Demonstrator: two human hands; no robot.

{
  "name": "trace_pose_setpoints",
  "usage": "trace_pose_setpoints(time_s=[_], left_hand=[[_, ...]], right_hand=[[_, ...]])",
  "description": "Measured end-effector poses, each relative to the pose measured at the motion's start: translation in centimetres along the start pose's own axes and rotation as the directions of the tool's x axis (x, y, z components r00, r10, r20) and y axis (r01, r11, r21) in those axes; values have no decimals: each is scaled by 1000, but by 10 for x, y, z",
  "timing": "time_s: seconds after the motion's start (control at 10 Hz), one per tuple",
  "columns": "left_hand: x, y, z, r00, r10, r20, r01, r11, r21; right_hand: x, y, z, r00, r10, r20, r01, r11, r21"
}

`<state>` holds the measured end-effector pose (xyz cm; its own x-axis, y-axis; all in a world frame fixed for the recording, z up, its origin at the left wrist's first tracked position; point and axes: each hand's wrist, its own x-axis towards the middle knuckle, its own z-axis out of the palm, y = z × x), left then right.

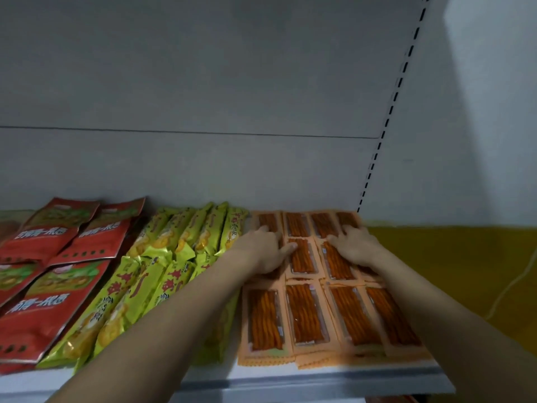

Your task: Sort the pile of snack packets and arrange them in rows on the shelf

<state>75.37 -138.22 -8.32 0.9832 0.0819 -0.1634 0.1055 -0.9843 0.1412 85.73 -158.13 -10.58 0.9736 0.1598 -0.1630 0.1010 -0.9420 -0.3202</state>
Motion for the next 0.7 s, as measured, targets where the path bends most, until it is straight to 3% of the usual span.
trace_pose_setpoints(time_s=[0.2, 0.4, 0.5, 0.7], left_hand=[[8, -15, 4, 992, 59, -110, -63, 997, -39], [-3, -23, -8, 983, 28, -182, -21, 999, 40], [-15, -33, -21, 986, -30, -165, 33, 999, 16], [-39, -35, -59, 978, -122, -170, 136, 988, 75]], right_hand=[[3, 5, 3, 995, 76, -67, -74, 997, 33], [-5, -3, -4, 995, 92, -28, -93, 995, -26], [-16, -21, -21, 997, 1, -77, -2, 1000, -9], [-46, -97, -51, 960, -280, -4, 279, 958, -64]])
